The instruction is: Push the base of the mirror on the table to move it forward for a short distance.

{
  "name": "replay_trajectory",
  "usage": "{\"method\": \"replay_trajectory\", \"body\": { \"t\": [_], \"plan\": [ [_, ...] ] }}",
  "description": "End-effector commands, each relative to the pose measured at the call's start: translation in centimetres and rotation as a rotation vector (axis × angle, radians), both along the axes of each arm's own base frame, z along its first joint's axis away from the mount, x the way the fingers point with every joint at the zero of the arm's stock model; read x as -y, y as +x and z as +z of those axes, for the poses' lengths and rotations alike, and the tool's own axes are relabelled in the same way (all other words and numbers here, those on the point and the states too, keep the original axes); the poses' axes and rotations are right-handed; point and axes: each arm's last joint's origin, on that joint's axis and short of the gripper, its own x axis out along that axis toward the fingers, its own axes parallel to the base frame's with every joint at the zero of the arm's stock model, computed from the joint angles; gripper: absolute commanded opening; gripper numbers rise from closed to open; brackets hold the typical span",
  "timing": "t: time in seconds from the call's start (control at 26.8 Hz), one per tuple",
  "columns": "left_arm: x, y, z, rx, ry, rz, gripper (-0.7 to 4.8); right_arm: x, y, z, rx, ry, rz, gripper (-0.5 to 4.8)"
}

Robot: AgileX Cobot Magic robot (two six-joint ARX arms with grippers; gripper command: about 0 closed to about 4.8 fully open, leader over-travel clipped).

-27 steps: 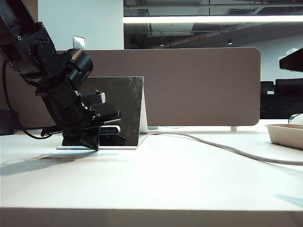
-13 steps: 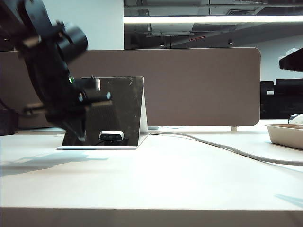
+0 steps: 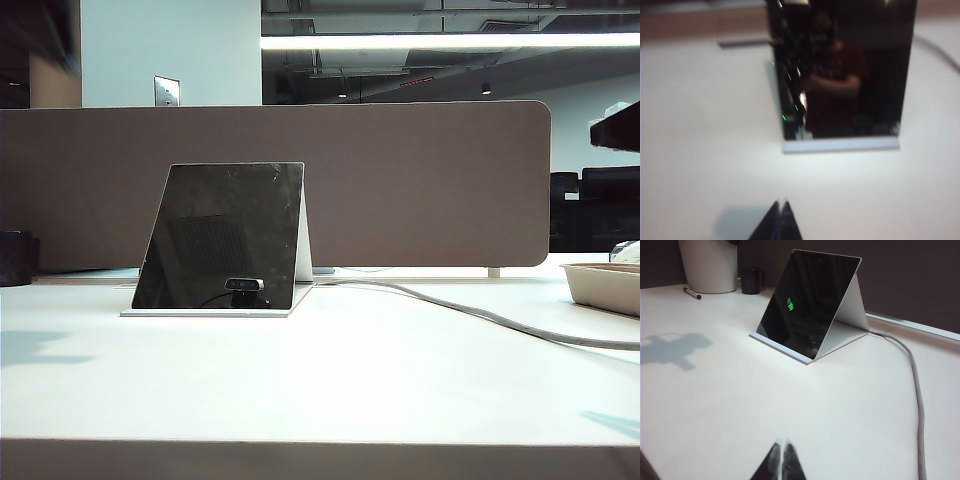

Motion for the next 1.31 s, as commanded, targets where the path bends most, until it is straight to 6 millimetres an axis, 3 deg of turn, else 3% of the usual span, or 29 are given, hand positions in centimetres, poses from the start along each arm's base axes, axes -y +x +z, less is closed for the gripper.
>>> {"method": "replay_trajectory", "body": {
  "t": [0.04, 0.11, 0.41, 0.71, 0.86, 1.01, 1.31],
  "plan": [
    [-1.9, -4.1, 2.2, 0.102, 0.038, 0.066, -0.01, 0.0, 0.0, 0.2, 0.011, 0.009, 0.002, 0.22],
    [-3.1, -7.0, 3.4, 0.178, 0.018, 0.093, -0.01, 0.0, 0.0, 0.2, 0.012, 0.009, 0.002, 0.22],
    [-5.7, -12.0, 4.0, 0.251, -0.026, 0.103, -0.01, 0.0, 0.0, 0.2, 0.011, 0.009, 0.002, 0.22],
    [-7.3, -15.9, -0.6, 0.382, -0.074, 0.228, -0.01, 0.0, 0.0, 0.2, 0.011, 0.008, 0.002, 0.22],
    [-7.4, -16.3, -3.4, 0.509, -0.118, 0.225, -0.01, 0.0, 0.0, 0.2, 0.012, 0.009, 0.002, 0.22],
    [-7.2, -14.8, -6.8, 0.624, -0.173, 0.147, -0.01, 0.0, 0.0, 0.2, 0.012, 0.009, 0.002, 0.22],
    [-7.1, -11.9, -13.3, 0.602, -0.233, 0.118, -0.01, 0.0, 0.0, 0.2, 0.011, 0.009, 0.002, 0.22]
  ]
}}
